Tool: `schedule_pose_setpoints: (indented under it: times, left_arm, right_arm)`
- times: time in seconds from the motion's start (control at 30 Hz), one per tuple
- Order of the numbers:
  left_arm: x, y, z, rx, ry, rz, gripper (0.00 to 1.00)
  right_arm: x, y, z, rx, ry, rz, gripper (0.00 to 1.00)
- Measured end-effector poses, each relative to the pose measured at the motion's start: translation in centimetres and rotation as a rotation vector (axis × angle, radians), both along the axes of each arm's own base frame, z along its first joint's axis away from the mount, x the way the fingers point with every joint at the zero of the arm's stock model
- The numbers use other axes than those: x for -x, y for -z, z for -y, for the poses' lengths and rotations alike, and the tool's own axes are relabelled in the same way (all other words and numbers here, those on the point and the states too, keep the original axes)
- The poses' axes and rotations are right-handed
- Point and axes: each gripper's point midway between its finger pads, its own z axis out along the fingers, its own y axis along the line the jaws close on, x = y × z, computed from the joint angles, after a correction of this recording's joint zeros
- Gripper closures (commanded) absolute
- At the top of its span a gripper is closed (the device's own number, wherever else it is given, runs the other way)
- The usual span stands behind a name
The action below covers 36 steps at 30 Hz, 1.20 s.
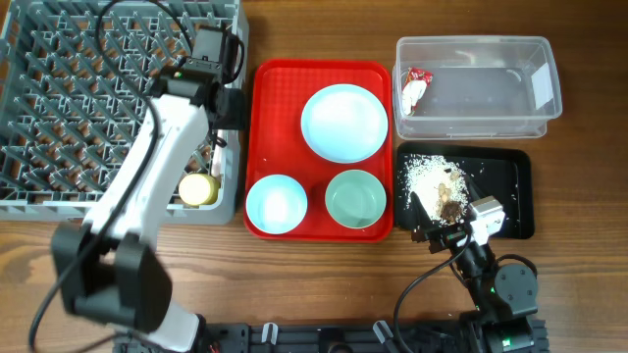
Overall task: Sort waste into correct bins and load items into the dishwasher rack
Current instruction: 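Reach the left gripper to the light-blue bowl rim and grasp it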
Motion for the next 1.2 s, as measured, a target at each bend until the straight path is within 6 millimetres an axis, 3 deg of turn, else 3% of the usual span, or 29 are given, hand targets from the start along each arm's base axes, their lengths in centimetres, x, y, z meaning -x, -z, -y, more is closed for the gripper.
schedule_pose_setpoints:
  times: [0.1,0.17,0.3,0.43,0.47,0.5,0.67,0.73,0.8,0.9,0.93,1.1,1.2]
  left_arm:
    - [2.2,-4.7,4.1,0.152,0.083,0.071,0.42]
    - [4.1,-5.7,6.9,0.234,0.122,0.056,0.44]
    - [8.4,-3.4,11.8,0.29,0.165,-0.094,0.47]
    - [12.6,1.8,16.5,0.285,0.216,-0.23,0.48]
    - [12.8,2.1,16.7,0.29,0.204,-0.237,0.49]
    - [13.6,4.2,17.7,0.287,0.213,-0.261,0.5]
    - [13.4,9.1,18.8,0.301,0.164,-0.277,0.6]
    - [13.1,9.9,19.1,0.299,0.159,-0.281,0.62]
    - [13.1,11.2,19.4,0.287,0.157,-0.299,0.72]
    - [13.6,13.1,19.6,0.256,0.152,-0.339,0.96]
    - [13.8,13.8,19.6,0.245,0.152,-0.353,0.96]
    - [14.4,13.8,19.0,0.212,0.141,-0.385,0.96]
    - [14.4,11.6,17.5,0.128,0.124,-0.391,0.96]
  right_arm:
    - [0.0,0.0,0.0,0.0,0.0,0.0,0.0]
    - [0.0,0.0,0.0,0.0,0.0,0.0,0.0]
    - [0.0,0.0,0.0,0.0,0.0,0.0,0.0]
    - [0.0,0.0,0.0,0.0,0.0,0.0,0.0]
    - [0.0,0.0,0.0,0.0,0.0,0.0,0.0]
    - [0.0,0.0,0.0,0.0,0.0,0.0,0.0]
    - [0.0,0.0,0.0,0.0,0.0,0.0,0.0]
    - [0.0,0.0,0.0,0.0,0.0,0.0,0.0]
    - [0.0,0.0,0.0,0.0,0.0,0.0,0.0]
    - [0.0,0.0,0.0,0.0,0.0,0.0,0.0]
    - [0.0,0.0,0.0,0.0,0.0,0.0,0.0]
    - [0.0,0.0,0.0,0.0,0.0,0.0,0.0]
    - [0.0,0.0,0.0,0.0,0.0,0.0,0.0]
